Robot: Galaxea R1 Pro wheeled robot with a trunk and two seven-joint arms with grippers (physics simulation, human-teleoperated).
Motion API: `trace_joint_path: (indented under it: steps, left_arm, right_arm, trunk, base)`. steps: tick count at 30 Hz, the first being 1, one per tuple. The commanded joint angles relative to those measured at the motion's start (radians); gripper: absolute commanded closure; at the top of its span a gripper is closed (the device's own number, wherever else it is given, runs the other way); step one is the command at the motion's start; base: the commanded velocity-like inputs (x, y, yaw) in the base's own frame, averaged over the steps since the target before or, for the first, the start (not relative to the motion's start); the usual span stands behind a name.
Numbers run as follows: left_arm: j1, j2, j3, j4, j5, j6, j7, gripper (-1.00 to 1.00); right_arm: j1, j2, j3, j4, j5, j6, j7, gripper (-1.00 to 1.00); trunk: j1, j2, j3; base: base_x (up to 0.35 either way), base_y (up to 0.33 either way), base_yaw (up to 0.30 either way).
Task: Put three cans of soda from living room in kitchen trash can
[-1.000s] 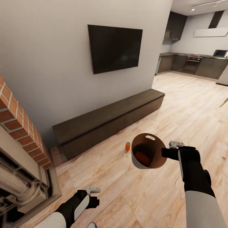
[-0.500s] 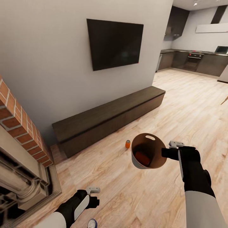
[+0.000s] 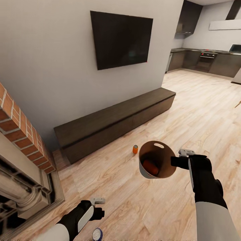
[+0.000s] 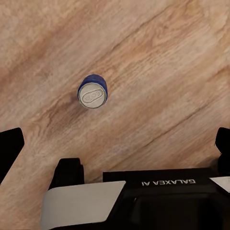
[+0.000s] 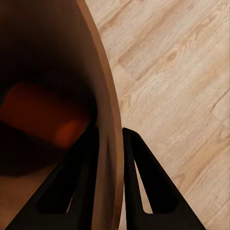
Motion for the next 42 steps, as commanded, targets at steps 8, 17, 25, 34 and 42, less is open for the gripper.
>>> trace_joint_path:
  steps: [8, 17, 25, 34, 42]
  left_arm:
    - [-0.001, 0.007, 0.006, -0.004, 0.002, 0.042, -0.004, -1.0]
    - [-0.005, 0.009, 0.006, -0.013, 0.008, 0.095, -0.004, -1.0]
    - [-0.008, 0.009, 0.008, -0.022, 0.009, 0.105, -0.003, -1.0]
    - [-0.054, 0.009, 0.009, -0.058, 0.013, 0.108, -0.002, -1.0]
    - [-0.141, 0.009, 0.01, -0.063, 0.014, 0.124, -0.002, -1.0]
  right_arm:
    - [0.0, 0.0, 0.0, 0.0, -0.024, 0.003, 0.006, 1.0]
    - [0.0, 0.0, 0.001, -0.002, -0.024, 0.003, 0.006, 1.0]
    - [0.001, 0.002, 0.002, -0.002, -0.023, 0.003, 0.006, 1.0]
    - [0.0, 0.001, 0.001, -0.002, -0.023, 0.003, 0.006, 1.0]
    - [0.001, 0.002, 0.002, -0.002, -0.023, 0.003, 0.006, 1.0]
  trunk:
    - [0.031, -0.056, -0.034]
    - [0.065, -0.119, -0.069]
    - [0.065, -0.119, -0.074]
    - [0.065, -0.119, -0.075]
    - [0.065, -0.119, -0.075]
  base:
    - [0.0, 0.0, 0.0]
    - [0.0, 0.0, 0.085]
    - [0.0, 0.0, 0.106]
    - [0.0, 0.0, 0.012]
    - [0.0, 0.0, 0.0]
